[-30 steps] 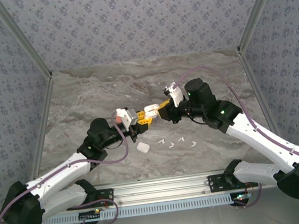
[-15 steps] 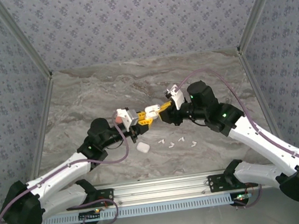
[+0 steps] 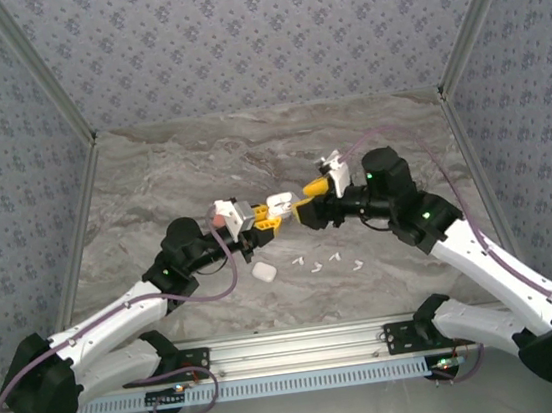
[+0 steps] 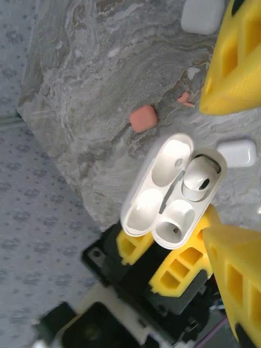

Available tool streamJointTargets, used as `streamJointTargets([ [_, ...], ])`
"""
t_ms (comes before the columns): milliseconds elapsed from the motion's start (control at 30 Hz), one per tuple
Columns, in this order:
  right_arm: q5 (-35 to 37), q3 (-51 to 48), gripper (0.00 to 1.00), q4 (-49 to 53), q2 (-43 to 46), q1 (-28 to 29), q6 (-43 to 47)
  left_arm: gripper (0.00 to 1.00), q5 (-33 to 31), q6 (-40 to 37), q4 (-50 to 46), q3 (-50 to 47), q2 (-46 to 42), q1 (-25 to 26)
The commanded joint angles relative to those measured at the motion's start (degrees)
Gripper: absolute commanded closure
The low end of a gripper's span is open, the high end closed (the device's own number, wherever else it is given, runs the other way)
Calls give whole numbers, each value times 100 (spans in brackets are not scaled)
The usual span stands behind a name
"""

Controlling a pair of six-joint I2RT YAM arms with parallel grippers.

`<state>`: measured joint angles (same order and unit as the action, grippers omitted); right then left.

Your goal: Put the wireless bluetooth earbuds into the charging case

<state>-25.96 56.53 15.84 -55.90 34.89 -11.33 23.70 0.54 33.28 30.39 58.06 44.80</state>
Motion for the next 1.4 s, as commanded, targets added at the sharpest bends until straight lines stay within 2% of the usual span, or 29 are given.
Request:
streamJointTargets([
  [0, -54, -122, 30, -236, 356, -454, -645, 100, -190, 17, 278, 25, -230, 27],
  [133, 360, -303, 29, 355, 226, -1173, -1123, 100, -387, 36, 239, -201, -480, 22],
  [233, 716, -473, 32, 879, -197, -1483, -1209, 100, -459, 67, 139, -314, -730, 23],
  [467, 1424, -887, 38, 901, -1399, -1508, -1450, 100, -562, -1, -194, -385, -1141, 29],
  [833, 1598, -768, 46, 190, -3089, -1392, -1626, 100, -568, -23, -251, -367, -1125, 29],
  [1167, 1616, -523, 57, -172, -3885, -1310, -1592, 100, -534, 33, -291, -360, -1159, 24],
  [1367, 1690, -425, 68, -191, -4089, -1274, -1532, 100, -542, 43, -300, -377, -1185, 29],
])
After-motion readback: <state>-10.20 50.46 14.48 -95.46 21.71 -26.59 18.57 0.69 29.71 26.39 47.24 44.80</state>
